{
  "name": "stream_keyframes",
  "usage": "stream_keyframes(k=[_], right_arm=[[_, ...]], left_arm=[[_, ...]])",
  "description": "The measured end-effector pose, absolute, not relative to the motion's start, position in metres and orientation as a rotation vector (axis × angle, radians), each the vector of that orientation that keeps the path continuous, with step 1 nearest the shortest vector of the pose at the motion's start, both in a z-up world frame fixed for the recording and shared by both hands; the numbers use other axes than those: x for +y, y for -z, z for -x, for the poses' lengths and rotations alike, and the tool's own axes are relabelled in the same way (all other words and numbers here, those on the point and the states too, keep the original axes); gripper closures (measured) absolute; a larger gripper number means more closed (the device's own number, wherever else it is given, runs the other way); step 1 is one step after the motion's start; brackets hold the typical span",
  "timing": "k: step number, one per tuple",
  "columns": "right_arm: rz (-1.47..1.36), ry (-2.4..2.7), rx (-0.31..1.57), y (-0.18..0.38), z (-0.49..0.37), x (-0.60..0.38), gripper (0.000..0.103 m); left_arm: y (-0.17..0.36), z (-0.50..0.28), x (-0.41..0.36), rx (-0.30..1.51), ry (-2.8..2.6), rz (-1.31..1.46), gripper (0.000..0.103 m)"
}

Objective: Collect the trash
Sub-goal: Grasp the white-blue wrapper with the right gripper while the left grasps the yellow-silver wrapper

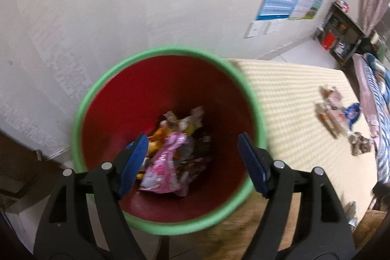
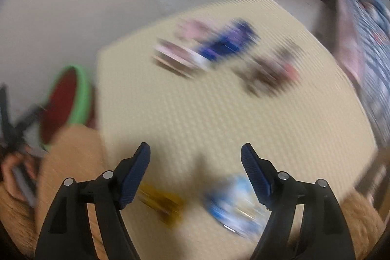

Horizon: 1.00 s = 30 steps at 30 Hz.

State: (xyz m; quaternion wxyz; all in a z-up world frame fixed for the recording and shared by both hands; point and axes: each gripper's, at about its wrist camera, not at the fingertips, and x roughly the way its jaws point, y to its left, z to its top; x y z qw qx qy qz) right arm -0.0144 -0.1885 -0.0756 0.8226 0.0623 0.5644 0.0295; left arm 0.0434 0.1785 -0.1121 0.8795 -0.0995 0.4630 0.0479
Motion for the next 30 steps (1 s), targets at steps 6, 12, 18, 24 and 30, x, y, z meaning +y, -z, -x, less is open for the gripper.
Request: stream_keyframes(k=[6, 12, 18, 24, 30], right_arm=[[-0.199, -0.010, 1.328, 0.113, 0.038, -0.219, 0.029], [-0.177, -0.003, 1.444, 0.139, 0.047, -0.220, 0.056], [-0.278, -0.009, 1.351, 0.116, 0.053, -0.242, 0.063], [-0.404, -0.004, 1.255, 0.096, 0.057, -0.263, 0.062], [-0.398, -0.040, 1.260, 0.095, 0.060, -0.259, 0.061]], left_arm=[[0.092, -0.043, 0.102, 0.960, 0.073, 0.086, 0.025], [0.082, -0.023, 0.031, 1.000, 0.287, 0.011, 0.020], [0.103, 0.015, -0.029, 1.093, 0.487, -0.119, 0.020], [0.132, 0.040, -0.065, 1.182, 0.589, -0.224, 0.017], [0.165, 0.040, -0.088, 1.253, 0.589, -0.335, 0.028]])
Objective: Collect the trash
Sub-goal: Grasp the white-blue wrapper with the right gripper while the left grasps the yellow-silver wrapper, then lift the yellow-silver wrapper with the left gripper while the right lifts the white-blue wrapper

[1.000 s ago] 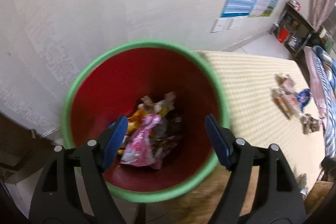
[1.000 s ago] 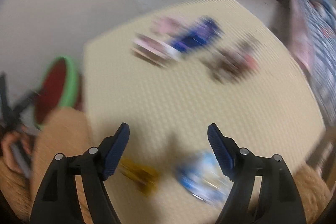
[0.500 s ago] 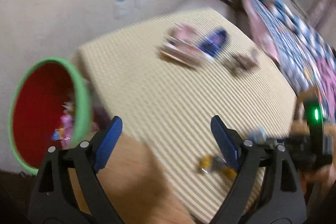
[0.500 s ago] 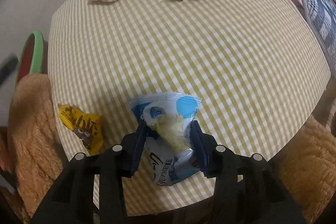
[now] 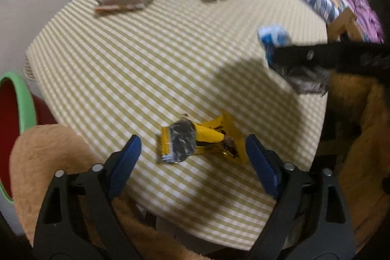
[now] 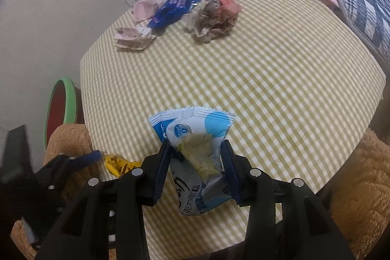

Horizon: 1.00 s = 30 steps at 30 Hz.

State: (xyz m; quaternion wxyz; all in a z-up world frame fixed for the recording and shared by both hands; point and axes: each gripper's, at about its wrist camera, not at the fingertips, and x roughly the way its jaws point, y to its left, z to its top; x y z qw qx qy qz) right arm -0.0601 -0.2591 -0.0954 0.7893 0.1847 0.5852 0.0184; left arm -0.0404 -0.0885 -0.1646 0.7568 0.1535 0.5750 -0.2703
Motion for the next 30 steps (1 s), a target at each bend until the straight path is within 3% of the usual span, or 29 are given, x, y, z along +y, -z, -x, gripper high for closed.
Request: stream_keyframes(k=[1, 3, 6, 30], right_arm=[[-0.397, -0.041, 1.259, 0.095, 0.060, -0.260, 0.060], [-0.401, -0.041, 1.258, 0.097, 0.057, -0.259, 0.060], [-0.398, -0.043, 1.251, 0.099, 0.054, -0.257, 0.060], [-0.304, -0.032, 1.007, 0.056, 0.055, -0.238, 0.061]], left_arm=[[0.169, 0.041, -0.090, 1.270, 0.592, -0.348, 0.041], [0.174, 0.041, -0.095, 1.274, 0.590, -0.364, 0.055], [0.172, 0.038, -0.092, 1.276, 0.604, -0.317, 0.087], [0.048, -0.001, -0.032, 0.863, 0.440, -0.084, 0.087]])
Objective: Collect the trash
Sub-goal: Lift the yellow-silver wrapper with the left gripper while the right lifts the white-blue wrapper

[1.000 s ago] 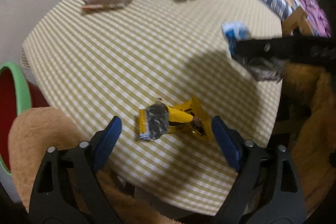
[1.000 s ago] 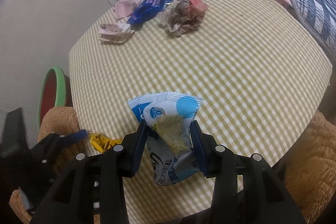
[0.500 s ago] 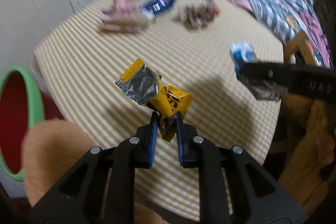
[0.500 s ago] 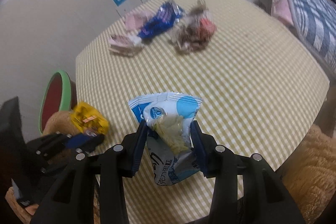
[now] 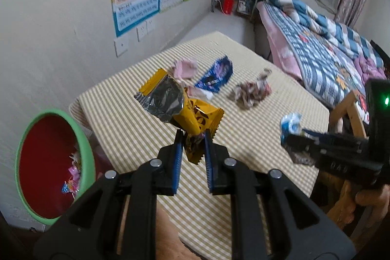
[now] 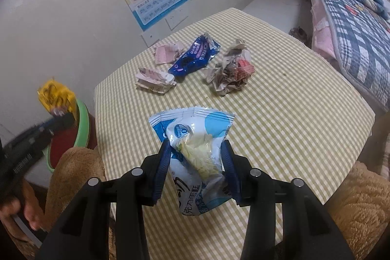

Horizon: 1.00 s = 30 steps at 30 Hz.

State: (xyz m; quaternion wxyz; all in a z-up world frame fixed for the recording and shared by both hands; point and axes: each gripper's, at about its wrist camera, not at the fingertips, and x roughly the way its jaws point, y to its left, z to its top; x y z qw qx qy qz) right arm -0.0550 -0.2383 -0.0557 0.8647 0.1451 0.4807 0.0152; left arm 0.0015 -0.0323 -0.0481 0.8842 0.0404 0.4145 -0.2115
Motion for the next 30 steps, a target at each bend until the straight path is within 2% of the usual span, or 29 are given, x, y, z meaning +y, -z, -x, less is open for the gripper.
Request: stream_keyframes(k=[30], right_arm=[[-0.178, -0.068, 0.976, 0.051, 0.051, -0.177, 0.061]], left_arm=[[0.032, -0.005, 0.036, 0.778, 0.315, 0.014, 0.087]])
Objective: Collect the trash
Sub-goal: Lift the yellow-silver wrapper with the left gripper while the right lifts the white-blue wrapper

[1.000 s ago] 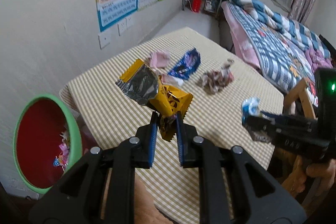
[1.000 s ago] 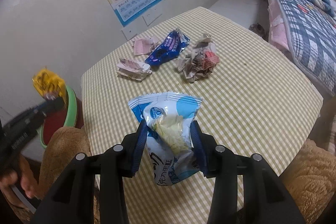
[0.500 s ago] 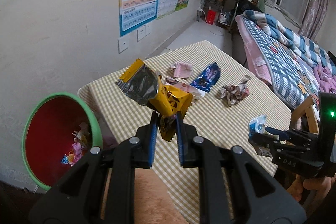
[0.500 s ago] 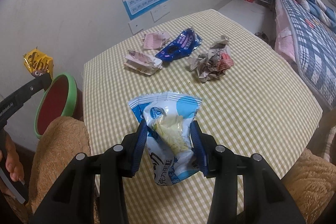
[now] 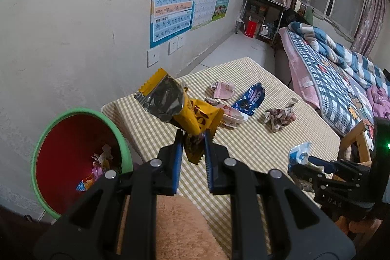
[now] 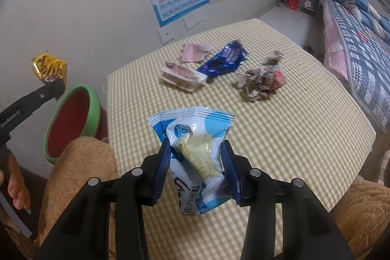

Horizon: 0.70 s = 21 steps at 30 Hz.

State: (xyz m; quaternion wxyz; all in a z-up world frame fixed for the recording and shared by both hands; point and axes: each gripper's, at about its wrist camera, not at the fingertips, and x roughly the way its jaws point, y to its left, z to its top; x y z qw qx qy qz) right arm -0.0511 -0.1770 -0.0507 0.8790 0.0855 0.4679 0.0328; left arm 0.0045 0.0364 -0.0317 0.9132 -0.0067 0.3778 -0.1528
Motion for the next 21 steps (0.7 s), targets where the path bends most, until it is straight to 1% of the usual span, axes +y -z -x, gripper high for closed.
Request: stream_keyframes(k=[12, 21], right_arm=[[-0.159, -0.116, 0.884, 0.014, 0.038, -0.145, 0.061], [-0.151, -0.144, 0.871, 0.008, 0.029, -0.127, 0.061]], left_arm=[[0.028, -0.001, 0.060, 0.755, 0.284, 0.036, 0.087], [0.028, 0.000, 0.071, 0.742, 0.260, 0.043, 0.087]])
